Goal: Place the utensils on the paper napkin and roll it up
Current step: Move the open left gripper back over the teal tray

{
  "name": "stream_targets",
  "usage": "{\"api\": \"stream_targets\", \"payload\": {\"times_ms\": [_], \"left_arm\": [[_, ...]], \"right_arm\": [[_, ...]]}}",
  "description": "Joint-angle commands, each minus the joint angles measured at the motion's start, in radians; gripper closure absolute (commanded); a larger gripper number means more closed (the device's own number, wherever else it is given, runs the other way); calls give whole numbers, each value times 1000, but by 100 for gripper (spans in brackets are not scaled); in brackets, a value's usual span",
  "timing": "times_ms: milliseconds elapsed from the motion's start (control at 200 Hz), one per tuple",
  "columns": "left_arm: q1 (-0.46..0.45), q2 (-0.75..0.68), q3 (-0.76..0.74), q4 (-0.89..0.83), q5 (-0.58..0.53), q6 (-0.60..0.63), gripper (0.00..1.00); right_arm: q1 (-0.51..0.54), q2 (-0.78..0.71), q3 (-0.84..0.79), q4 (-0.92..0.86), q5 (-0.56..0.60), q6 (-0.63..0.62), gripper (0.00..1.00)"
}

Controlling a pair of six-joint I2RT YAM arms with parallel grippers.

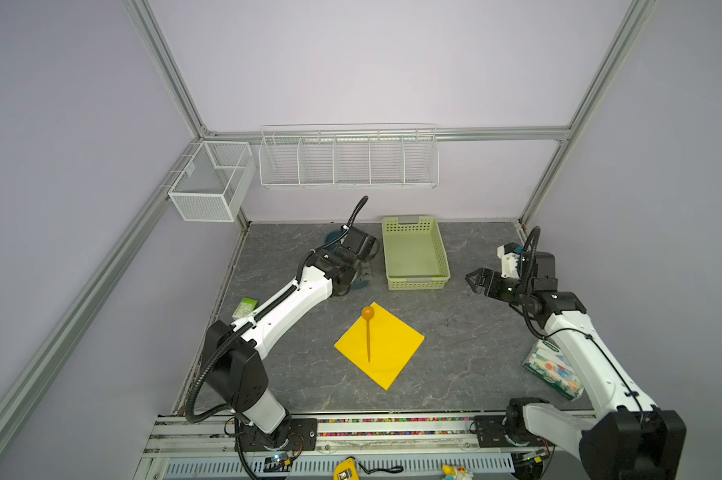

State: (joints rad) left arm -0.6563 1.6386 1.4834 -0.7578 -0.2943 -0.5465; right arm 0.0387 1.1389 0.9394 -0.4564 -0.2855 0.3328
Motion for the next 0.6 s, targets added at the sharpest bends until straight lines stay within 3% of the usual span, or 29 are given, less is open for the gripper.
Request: {"api": "stream_targets", "payload": {"times_ms": [0,595], "left_arm": [[46,73,47,-30,49,54,82],[183,514,393,-105,97,63,84]], "right_arm": [[-5,-12,34,-38,11,7,9],[-6,24,88,-95,57,-18,10]]}}
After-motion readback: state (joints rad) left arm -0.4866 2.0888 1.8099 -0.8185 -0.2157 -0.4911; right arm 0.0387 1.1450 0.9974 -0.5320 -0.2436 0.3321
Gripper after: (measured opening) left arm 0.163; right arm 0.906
